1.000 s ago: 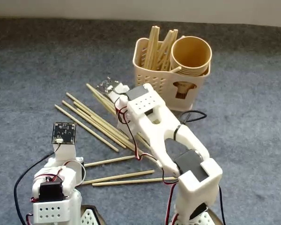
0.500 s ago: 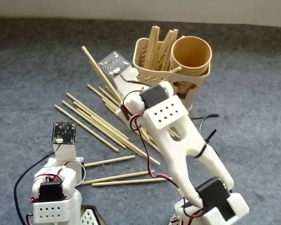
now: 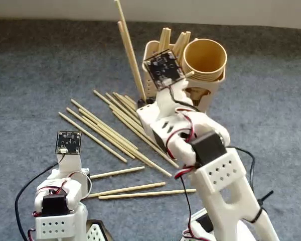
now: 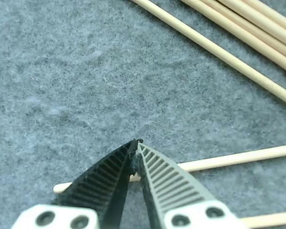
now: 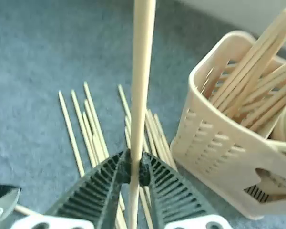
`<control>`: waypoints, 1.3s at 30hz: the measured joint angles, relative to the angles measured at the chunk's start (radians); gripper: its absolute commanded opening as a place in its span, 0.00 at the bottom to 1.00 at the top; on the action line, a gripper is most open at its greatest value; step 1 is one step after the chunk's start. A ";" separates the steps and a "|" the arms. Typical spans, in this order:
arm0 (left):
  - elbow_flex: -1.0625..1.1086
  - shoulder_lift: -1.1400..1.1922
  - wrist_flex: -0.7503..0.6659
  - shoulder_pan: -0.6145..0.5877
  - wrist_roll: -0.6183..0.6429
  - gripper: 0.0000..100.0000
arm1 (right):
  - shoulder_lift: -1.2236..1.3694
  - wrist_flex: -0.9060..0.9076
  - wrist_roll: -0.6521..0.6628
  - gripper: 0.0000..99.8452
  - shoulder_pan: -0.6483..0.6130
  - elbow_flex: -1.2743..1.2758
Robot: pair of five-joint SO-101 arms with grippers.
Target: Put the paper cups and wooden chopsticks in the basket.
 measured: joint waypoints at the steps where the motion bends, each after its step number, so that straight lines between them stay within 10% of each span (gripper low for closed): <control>1: 0.000 0.000 0.000 0.000 0.000 0.00 | -0.041 -0.052 -0.002 0.01 0.005 0.038; 21: 0.000 0.000 0.000 0.000 0.000 0.00 | -0.241 -0.976 -0.003 0.01 0.147 0.388; 39: 0.000 0.000 0.000 0.000 0.000 0.00 | 0.259 -1.111 -0.003 0.01 0.247 0.331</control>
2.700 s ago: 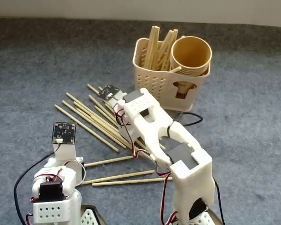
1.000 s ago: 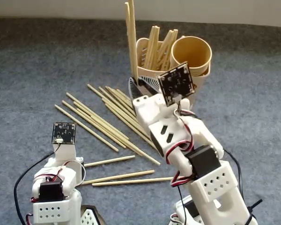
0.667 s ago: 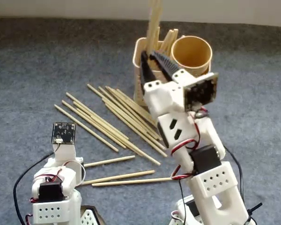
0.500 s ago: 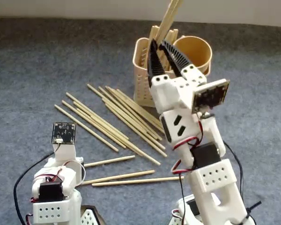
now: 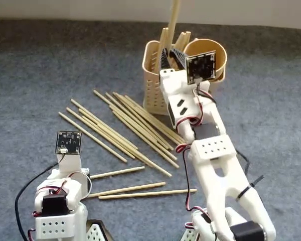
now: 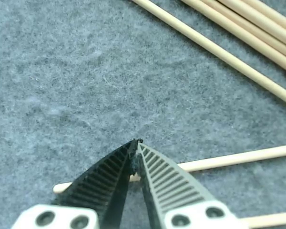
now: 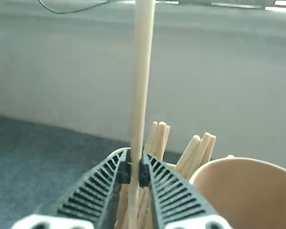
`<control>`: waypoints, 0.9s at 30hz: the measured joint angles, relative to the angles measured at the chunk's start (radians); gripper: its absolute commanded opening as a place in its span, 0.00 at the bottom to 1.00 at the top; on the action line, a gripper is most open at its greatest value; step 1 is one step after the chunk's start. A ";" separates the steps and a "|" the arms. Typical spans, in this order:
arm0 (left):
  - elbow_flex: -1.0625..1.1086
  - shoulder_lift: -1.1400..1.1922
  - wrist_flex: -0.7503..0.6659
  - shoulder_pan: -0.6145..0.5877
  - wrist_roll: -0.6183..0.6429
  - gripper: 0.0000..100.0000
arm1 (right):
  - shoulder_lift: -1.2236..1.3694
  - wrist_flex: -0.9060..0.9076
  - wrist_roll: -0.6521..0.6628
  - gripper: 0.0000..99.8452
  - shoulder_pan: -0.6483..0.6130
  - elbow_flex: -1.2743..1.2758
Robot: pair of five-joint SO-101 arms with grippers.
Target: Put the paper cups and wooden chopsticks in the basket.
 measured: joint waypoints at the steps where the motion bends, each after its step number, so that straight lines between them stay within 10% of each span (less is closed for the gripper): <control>1: 0.000 0.000 0.000 0.000 0.000 0.00 | 0.012 0.000 0.000 0.01 0.000 0.000; 8: 0.000 0.000 0.000 0.000 0.000 0.00 | 0.026 -0.002 0.000 0.14 0.000 -0.002; 27: 0.000 0.000 0.000 0.000 0.000 0.00 | -0.011 0.163 0.000 0.11 -0.002 -0.035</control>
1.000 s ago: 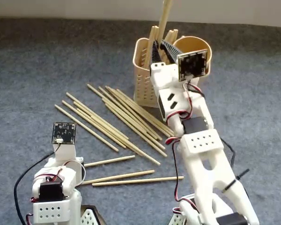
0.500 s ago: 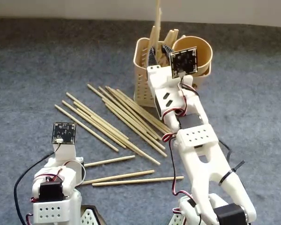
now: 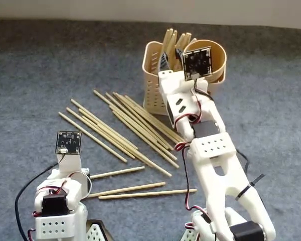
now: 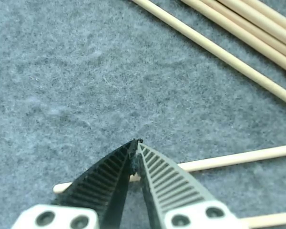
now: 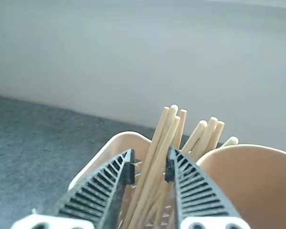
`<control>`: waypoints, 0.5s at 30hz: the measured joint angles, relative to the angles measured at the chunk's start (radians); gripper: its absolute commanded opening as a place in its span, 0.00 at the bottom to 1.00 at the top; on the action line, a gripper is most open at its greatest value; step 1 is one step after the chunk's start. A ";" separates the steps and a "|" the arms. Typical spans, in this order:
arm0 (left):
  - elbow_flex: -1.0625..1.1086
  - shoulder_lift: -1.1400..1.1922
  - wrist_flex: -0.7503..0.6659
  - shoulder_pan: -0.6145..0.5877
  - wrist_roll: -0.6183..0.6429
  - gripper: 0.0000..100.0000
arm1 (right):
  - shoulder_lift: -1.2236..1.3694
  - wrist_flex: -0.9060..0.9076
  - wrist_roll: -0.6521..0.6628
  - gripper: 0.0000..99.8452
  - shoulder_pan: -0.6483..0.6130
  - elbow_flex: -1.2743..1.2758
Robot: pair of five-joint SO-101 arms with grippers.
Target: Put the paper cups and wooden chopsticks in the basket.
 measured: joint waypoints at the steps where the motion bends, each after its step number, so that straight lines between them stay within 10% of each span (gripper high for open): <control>1: 0.000 0.000 0.000 0.000 0.000 0.00 | -0.026 0.029 0.000 0.11 0.000 0.000; 15: 0.000 0.000 0.000 0.000 0.000 0.00 | -0.476 0.594 -0.002 0.11 -0.192 0.003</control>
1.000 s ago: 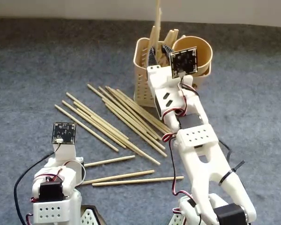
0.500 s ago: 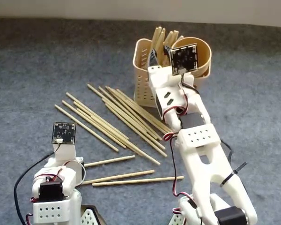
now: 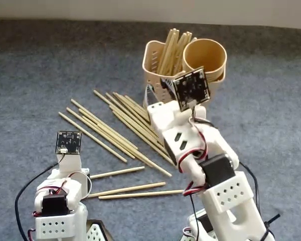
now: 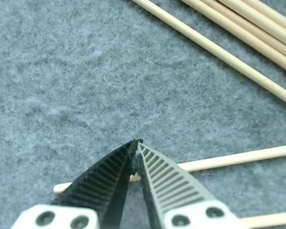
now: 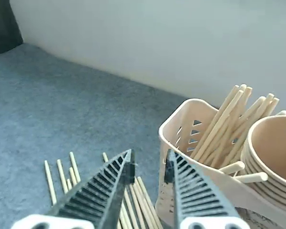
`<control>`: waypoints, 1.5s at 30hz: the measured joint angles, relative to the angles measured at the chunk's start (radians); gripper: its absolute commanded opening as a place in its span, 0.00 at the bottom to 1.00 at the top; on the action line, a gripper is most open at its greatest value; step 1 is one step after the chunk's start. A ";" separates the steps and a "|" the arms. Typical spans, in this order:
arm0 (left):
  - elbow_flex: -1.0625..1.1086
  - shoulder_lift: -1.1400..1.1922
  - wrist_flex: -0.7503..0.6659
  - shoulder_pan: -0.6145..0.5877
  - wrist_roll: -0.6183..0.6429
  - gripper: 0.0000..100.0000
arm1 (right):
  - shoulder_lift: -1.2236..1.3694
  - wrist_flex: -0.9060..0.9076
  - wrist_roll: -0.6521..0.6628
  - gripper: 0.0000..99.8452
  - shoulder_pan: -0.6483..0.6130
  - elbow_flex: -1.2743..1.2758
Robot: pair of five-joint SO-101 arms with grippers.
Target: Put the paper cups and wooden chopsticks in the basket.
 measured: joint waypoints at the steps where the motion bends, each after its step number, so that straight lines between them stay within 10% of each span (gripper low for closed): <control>1: 0.000 0.000 0.000 0.000 0.000 0.00 | -0.005 0.018 0.003 0.11 -0.011 0.000; 45: 0.000 0.000 0.000 0.000 0.000 0.00 | 1.103 0.219 0.123 0.11 -0.221 -0.315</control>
